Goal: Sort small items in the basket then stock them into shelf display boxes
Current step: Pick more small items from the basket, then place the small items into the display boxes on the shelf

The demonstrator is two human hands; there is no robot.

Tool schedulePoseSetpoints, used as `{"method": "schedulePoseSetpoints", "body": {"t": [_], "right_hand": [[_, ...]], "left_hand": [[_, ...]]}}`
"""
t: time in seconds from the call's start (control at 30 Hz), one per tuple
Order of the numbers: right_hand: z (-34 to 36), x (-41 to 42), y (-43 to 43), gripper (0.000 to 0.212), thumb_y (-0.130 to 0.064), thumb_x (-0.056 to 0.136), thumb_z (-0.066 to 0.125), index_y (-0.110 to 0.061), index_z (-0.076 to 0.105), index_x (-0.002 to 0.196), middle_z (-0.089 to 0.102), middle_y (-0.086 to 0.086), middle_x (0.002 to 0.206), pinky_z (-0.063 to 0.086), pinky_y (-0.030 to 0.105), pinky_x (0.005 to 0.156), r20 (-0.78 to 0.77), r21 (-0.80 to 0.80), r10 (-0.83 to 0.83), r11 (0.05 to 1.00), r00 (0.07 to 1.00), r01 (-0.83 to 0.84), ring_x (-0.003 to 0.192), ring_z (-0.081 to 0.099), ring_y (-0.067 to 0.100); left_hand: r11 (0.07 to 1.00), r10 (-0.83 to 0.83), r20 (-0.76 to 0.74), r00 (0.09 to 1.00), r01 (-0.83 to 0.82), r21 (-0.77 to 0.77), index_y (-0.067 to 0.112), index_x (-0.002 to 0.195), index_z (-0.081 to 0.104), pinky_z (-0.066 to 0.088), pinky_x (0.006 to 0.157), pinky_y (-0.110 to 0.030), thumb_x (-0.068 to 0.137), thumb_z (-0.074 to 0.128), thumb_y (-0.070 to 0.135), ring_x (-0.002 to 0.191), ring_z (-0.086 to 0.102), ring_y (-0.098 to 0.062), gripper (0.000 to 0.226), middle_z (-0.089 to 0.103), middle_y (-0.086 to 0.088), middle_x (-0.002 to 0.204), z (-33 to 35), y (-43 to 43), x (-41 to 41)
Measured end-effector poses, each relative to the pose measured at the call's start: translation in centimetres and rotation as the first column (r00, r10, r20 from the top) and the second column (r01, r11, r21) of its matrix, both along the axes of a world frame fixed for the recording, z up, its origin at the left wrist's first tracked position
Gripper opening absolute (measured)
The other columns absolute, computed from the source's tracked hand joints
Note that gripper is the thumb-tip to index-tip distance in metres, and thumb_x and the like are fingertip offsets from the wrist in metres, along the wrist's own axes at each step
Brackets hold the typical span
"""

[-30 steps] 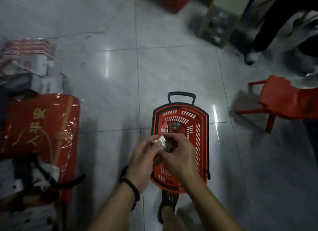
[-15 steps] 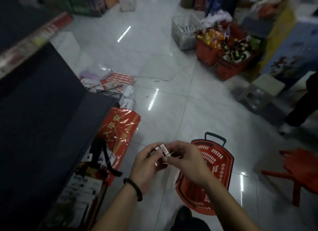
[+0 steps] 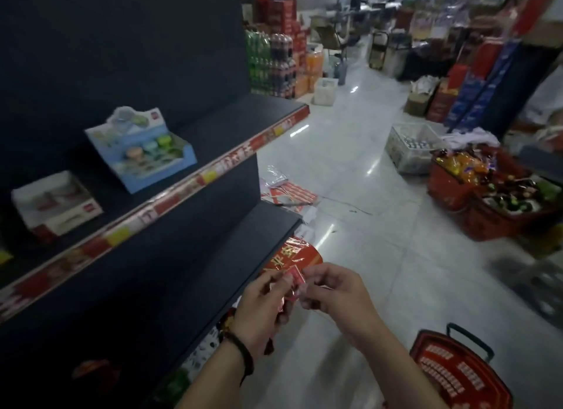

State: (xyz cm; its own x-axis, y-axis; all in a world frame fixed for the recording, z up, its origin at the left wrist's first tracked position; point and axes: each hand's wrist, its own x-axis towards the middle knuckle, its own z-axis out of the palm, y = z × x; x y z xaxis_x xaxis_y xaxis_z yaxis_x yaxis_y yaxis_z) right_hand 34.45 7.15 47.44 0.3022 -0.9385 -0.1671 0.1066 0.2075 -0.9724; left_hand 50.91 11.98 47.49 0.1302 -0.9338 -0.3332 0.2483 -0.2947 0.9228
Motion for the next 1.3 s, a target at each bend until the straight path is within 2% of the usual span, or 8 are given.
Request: {"method": "schedulePoseSetpoints", "body": {"t": [0.1, 0.27, 0.53, 0.7, 0.87, 1.07, 1.2, 1.3], "right_hand": [[1.4, 4.6, -0.4, 0.018, 0.003, 0.093, 0.076, -0.009, 0.079, 0.105, 0.075, 0.021, 0.088, 0.059, 0.036, 0.067, -0.014, -0.038, 0.077, 0.996, 0.997, -0.077, 0.077, 0.075, 0.033], [4.7, 11.2, -2.5, 0.046, -0.006, 0.088, 0.084, -0.030, 0.076, 0.127, 0.078, 0.002, 0.091, 0.061, 0.036, 0.081, -0.186, -0.288, 0.276, 0.902, 0.943, -0.321, 0.085, 0.076, 0.021], [9.0, 22.0, -8.6, 0.020, 0.000, 0.088, 0.083, -0.016, 0.080, 0.101, 0.076, 0.013, 0.087, 0.062, 0.045, 0.081, -0.080, -0.499, 0.464, 0.747, 0.882, -0.439, 0.085, 0.072, 0.039], [10.8, 28.0, -13.0, 0.029, -0.002, 0.081, 0.090, -0.024, 0.085, 0.101, 0.074, 0.000, 0.092, 0.057, 0.031, 0.074, -0.160, -0.615, 0.584, 0.572, 0.796, -0.543, 0.083, 0.070, 0.023], [12.8, 32.8, -14.8, 0.020, -0.013, 0.083, 0.092, -0.023, 0.085, 0.098, 0.078, 0.000, 0.097, 0.063, 0.041, 0.074, -0.245, -0.616, 0.690, 0.432, 0.681, -0.658, 0.083, 0.075, 0.020], [14.9, 37.5, -15.3, 0.010, -0.031, 0.081, 0.090, -0.030, 0.084, 0.089, 0.078, -0.020, 0.093, 0.058, 0.028, 0.081, -0.539, -0.704, 0.511, 0.163, 0.669, -0.691, 0.092, 0.074, 0.004], [15.8, 41.7, -15.9, 0.005, -0.034, 0.083, 0.086, -0.031, 0.083, 0.086, 0.077, -0.023, 0.093, 0.056, 0.029, 0.087, -0.629, -0.691, 0.394, 0.113, 0.671, -0.714, 0.089, 0.071, -0.004], [16.0, 45.1, -15.9, 0.005, -0.030, 0.087, 0.084, -0.026, 0.082, 0.085, 0.079, -0.015, 0.091, 0.056, 0.027, 0.084, -0.701, -0.662, 0.295, 0.067, 0.649, -0.746, 0.085, 0.072, 0.002]], "left_hand": [[0.996, 0.084, 0.057, 0.995, -0.082, -0.045, 0.012, 0.095, 0.075, 0.037, 0.052, -0.027, 0.100, 0.069, 0.032, 0.062, 0.050, -0.018, 0.021, 0.059, -0.008, 0.071, 1.3, 0.7, 4.9], [0.985, 0.138, 0.113, 0.984, -0.124, -0.121, 0.012, 0.079, 0.065, 0.026, 0.051, -0.031, 0.094, 0.075, 0.033, 0.055, 0.036, -0.017, 0.027, 0.042, -0.011, 0.070, 4.2, 1.0, 11.7], [0.961, 0.268, -0.039, 0.963, -0.270, -0.065, 0.011, 0.095, 0.058, 0.023, 0.046, -0.023, 0.100, 0.055, 0.054, 0.049, 0.022, -0.015, 0.044, 0.029, -0.006, 0.064, 8.1, -0.4, 19.7], [0.870, 0.461, 0.037, 0.887, -0.444, -0.213, 0.007, 0.100, 0.068, 0.020, 0.043, -0.023, 0.093, 0.062, 0.041, 0.046, 0.022, -0.013, 0.035, 0.029, -0.005, 0.062, 10.4, -1.1, 24.0], [0.758, 0.652, 0.392, 0.649, -0.540, -0.366, 0.032, 0.096, 0.079, 0.036, 0.046, -0.019, 0.088, 0.073, 0.035, 0.047, 0.044, -0.006, 0.011, 0.056, 0.009, 0.055, 12.9, -0.5, 26.3], [0.697, 0.662, 0.685, 0.305, -0.588, -0.411, 0.048, 0.097, 0.075, 0.051, 0.072, -0.012, 0.088, 0.080, 0.040, 0.086, 0.067, 0.005, 0.013, 0.073, 0.029, 0.091, 12.3, 1.0, 29.4], [0.759, 0.427, 0.904, -0.023, -0.534, -0.372, 0.054, 0.113, 0.066, 0.057, 0.075, -0.020, 0.090, 0.056, 0.069, 0.089, 0.068, 0.008, 0.029, 0.073, 0.032, 0.098, 9.6, 2.6, 32.3], [0.773, 0.418, 0.907, -0.052, -0.504, -0.385, 0.052, 0.116, 0.065, 0.059, 0.073, -0.029, 0.095, 0.040, 0.080, 0.087, 0.069, 0.006, 0.043, 0.074, 0.029, 0.098, 7.9, 2.8, 33.9]]}}
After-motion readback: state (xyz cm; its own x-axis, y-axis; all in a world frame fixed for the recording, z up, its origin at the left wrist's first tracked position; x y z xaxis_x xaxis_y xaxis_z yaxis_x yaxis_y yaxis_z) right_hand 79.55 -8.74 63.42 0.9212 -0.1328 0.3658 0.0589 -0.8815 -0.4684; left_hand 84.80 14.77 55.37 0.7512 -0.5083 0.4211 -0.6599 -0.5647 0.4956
